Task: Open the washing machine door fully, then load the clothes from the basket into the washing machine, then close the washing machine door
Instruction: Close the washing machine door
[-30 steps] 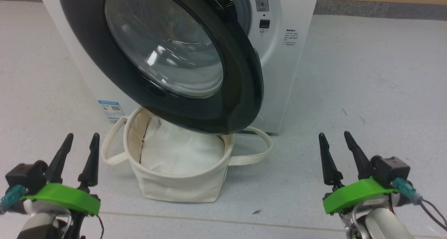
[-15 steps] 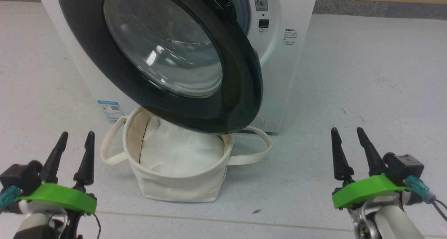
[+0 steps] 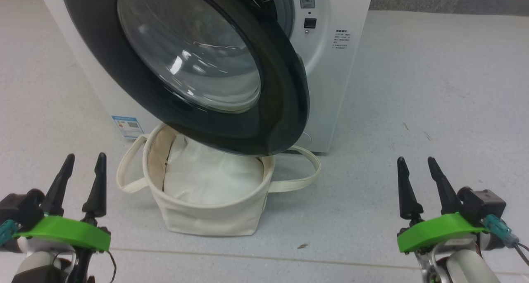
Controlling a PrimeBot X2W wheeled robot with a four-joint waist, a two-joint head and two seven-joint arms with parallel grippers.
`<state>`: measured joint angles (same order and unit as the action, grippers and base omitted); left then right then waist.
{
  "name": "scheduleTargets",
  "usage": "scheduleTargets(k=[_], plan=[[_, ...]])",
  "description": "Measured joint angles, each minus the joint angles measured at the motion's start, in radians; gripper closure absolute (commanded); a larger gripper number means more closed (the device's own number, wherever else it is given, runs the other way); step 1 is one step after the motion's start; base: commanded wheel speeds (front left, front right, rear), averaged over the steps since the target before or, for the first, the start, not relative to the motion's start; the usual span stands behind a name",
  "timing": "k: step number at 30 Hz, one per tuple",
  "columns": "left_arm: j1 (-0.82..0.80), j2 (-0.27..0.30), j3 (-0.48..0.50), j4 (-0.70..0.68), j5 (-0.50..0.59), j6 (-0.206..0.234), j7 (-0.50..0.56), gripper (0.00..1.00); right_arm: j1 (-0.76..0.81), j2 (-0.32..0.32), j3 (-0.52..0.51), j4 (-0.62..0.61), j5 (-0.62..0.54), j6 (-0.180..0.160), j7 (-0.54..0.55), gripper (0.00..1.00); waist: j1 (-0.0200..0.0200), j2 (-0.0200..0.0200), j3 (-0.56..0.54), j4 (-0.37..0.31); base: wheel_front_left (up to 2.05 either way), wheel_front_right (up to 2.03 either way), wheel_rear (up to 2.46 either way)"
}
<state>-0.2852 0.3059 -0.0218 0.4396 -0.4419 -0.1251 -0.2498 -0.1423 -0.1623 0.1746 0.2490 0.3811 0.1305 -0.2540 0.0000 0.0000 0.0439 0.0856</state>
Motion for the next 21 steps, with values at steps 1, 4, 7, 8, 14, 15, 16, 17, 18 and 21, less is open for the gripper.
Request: scheduleTargets(k=[1, 4, 7, 8, 14, 15, 16, 17, 18, 21], plan=[[0.0, 0.0, 0.001, -0.002, 0.0, 0.0, 0.0, 0.0, 0.0, 0.001, 0.0, 0.0, -0.001, 0.0, 0.0, 0.0, 0.0, 0.0, 0.002, -0.001, 0.0, 0.0, 0.0], [0.0, 0.0, 0.002, -0.004, 0.0, 0.0, 0.0, 0.0, 0.0, 0.001, 0.001, 0.0, -0.001, 0.0, 0.0, 0.0, 0.0001, 0.0, 0.006, -0.001, 0.0, 0.0, 0.0], [0.0, -0.001, 0.005, -0.008, 0.0, 0.0, 0.0, 0.0, 0.0, 0.001, 0.002, 0.0, -0.001, 0.0, 0.0, 0.0, 0.0001, 0.0, 0.007, 0.0, 0.0, 0.0, 0.0], [0.0, -0.001, 0.006, -0.008, 0.0, 0.0, 0.0, 0.0, 0.0, 0.001, 0.002, 0.0, -0.001, 0.0, 0.0, 0.0, 0.0001, 0.0, 0.006, 0.0, 0.0, 0.0, 0.0], [0.0, -0.011, 0.008, -0.008, 0.0, 0.0, 0.0, 0.0, -0.001, 0.0, 0.011, -0.017, -0.001, 0.0, 0.0, 1.0, 0.0, 0.0, 0.0, 0.007, 0.0, 0.0, 0.0], [0.001, -0.012, 0.009, -0.008, -0.001, 0.0, 0.0, 0.0, -0.001, -0.001, 0.015, -0.022, -0.001, 0.0, 0.0, 1.0, 0.0, 0.0, 0.0, 0.009, 0.0, 0.0, 0.0], [0.001, -0.014, 0.009, -0.008, -0.002, 0.0, 0.0, 0.0, -0.002, -0.002, 0.021, -0.025, -0.001, 0.0, 0.0, 1.0, 0.0, 0.0, 0.001, 0.011, 0.0, 0.0, 0.0], [0.001, -0.016, 0.01, -0.008, -0.005, 0.0, 0.0, 0.0, -0.004, -0.003, 0.033, -0.027, -0.001, 0.0, 0.0, 1.0, 0.0001, 0.0, 0.001, 0.014, 0.0, 0.0, 0.0], [0.001, -0.017, 0.013, -0.008, -0.009, 0.0, 0.0, 0.0, -0.008, -0.003, 0.048, -0.027, -0.002, 0.0, 0.0, 1.0, 0.0001, 0.0, 0.001, 0.017, 0.0, 0.0, 0.0], [0.001, -0.021, 0.023, -0.009, -0.012, 0.0, 0.0, 0.0, -0.04, -0.003, 0.129, -0.026, -0.004, 0.0, 0.0, 1.0, 0.0001, 0.0, 0.002, 0.033, 0.0, 0.0, 0.0]])
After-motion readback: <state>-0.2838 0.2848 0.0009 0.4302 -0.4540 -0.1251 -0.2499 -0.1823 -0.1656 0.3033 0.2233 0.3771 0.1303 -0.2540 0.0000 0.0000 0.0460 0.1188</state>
